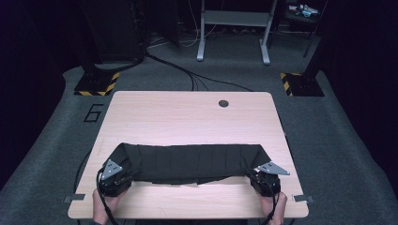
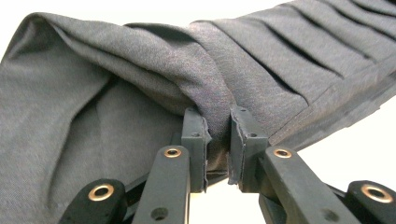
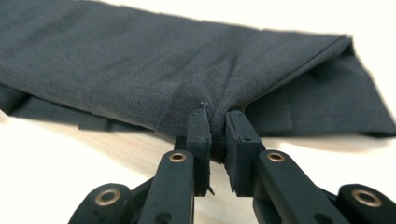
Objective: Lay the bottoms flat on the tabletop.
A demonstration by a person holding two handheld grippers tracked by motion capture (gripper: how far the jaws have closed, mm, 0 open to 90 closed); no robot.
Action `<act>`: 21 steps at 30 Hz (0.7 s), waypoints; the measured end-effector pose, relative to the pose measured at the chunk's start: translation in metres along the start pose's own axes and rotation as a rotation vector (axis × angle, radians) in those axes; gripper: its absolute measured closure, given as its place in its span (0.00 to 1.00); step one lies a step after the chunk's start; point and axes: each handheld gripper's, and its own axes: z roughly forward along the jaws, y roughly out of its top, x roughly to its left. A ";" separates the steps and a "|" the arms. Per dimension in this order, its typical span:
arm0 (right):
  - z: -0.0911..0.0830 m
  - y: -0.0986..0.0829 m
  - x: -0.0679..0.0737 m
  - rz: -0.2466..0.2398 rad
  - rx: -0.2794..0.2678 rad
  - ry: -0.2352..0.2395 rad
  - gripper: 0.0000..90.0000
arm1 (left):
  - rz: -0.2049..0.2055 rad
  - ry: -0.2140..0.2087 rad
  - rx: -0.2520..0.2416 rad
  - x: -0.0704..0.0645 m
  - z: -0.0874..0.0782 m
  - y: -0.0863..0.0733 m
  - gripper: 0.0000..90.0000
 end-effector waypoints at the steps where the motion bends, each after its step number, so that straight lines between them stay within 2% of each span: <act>1: -0.001 0.003 0.000 -0.005 -0.005 0.001 0.91 | -0.006 -0.001 -0.005 0.001 0.000 0.003 0.87; 8: -0.006 0.030 0.000 -0.038 -0.036 -0.003 0.93 | 0.026 -0.007 0.003 0.008 0.000 0.036 0.89; 14: -0.004 0.061 -0.007 -0.047 -0.042 0.005 0.94 | 0.021 -0.024 0.007 0.019 0.005 0.067 0.90; 21: 0.012 0.104 -0.019 -0.055 -0.002 0.008 0.94 | 0.013 -0.037 0.035 0.035 0.019 0.107 0.90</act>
